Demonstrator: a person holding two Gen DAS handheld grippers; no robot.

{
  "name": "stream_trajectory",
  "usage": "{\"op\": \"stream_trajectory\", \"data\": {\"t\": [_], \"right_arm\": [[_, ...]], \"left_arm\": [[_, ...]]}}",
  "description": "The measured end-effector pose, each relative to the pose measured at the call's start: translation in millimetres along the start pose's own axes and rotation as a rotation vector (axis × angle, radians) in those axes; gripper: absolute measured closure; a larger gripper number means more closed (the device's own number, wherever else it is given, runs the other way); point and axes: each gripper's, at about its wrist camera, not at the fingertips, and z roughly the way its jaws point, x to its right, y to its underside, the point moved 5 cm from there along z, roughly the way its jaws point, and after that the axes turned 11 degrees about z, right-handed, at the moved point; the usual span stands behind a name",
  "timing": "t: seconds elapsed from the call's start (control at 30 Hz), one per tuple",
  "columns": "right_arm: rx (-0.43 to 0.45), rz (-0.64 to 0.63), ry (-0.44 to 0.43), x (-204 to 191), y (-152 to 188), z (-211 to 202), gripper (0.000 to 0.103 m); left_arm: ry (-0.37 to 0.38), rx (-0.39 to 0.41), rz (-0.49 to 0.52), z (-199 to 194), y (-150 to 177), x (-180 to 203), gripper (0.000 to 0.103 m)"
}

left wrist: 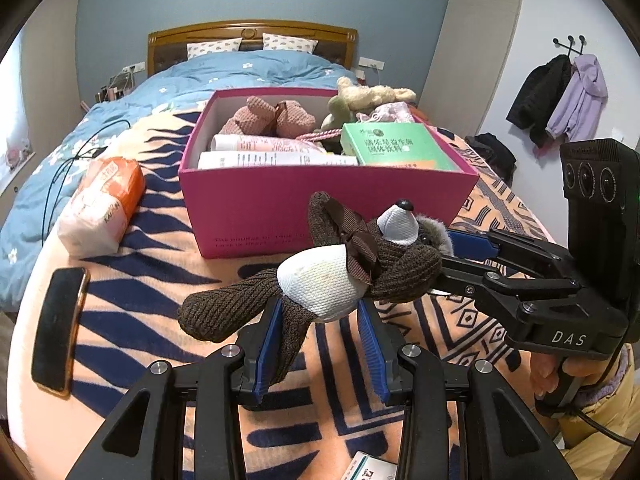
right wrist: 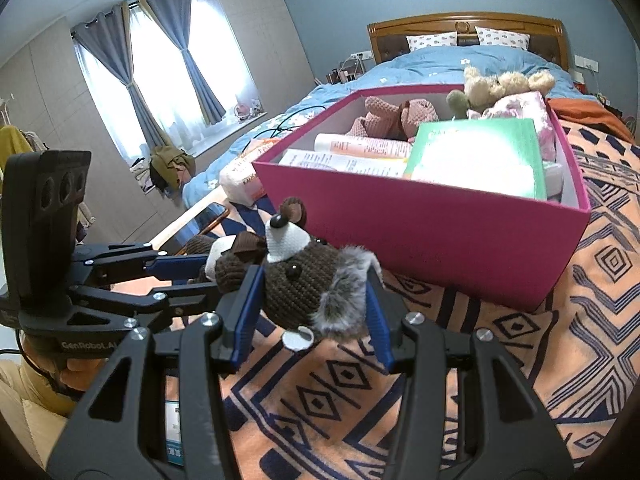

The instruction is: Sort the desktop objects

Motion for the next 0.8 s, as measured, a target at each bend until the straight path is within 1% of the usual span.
{"op": "stream_trajectory", "data": {"t": [0.57, 0.8], "right_arm": [[0.072, -0.031, 0.001, -8.8, -22.4, -16.5, 0.052], [0.086, -0.039, 0.003, -10.7, -26.8, -20.6, 0.052]], "left_arm": [[-0.009, 0.057, 0.035, -16.0, -23.0, 2.0, 0.064], [-0.008, 0.071, 0.043, -20.0, -29.7, 2.2, 0.065]]}}
